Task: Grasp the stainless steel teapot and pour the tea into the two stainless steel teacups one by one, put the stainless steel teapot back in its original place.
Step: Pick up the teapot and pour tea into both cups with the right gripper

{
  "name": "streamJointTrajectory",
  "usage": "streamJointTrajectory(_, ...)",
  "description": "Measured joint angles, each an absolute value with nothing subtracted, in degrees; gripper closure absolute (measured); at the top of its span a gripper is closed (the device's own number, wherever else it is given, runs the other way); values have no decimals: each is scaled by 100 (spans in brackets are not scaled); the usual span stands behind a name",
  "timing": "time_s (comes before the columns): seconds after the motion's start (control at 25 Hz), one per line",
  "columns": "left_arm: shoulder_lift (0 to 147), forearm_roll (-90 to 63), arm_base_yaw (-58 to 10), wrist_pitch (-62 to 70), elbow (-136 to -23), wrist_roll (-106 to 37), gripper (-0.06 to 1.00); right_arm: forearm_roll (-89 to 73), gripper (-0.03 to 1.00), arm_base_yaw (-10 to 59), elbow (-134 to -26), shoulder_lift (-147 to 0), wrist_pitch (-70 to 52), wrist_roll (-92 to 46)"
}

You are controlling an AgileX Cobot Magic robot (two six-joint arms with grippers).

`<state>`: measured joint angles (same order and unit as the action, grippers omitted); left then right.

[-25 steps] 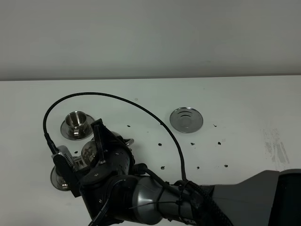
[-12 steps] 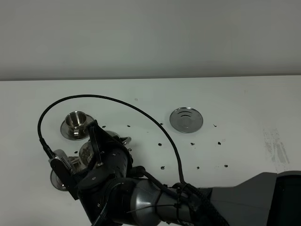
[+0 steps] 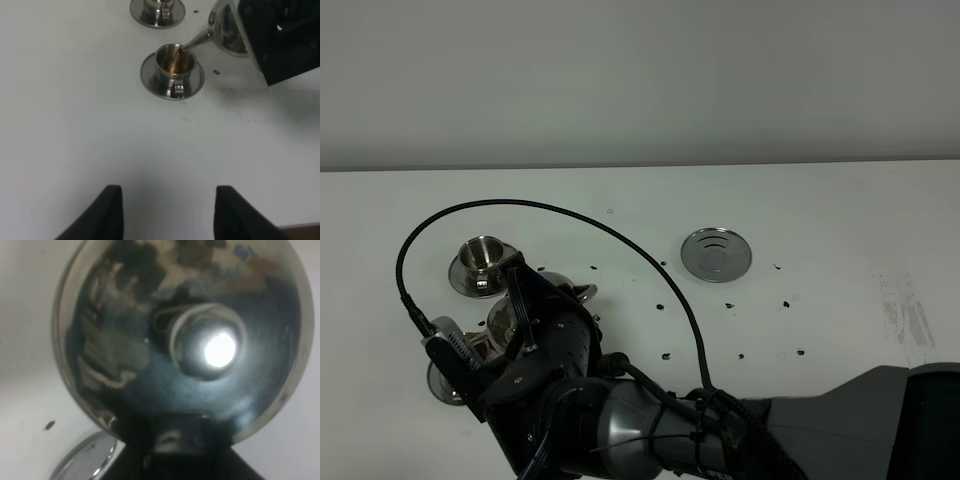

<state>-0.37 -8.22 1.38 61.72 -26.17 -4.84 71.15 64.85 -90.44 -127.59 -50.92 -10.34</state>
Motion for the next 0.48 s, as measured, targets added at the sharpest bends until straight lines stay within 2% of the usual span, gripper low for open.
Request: streamJointTrajectory(0.48, -37, -822, 138, 6172, -2617, -484, 54, 7362, 77, 6485, -9044, -12759, -5146, -1051)
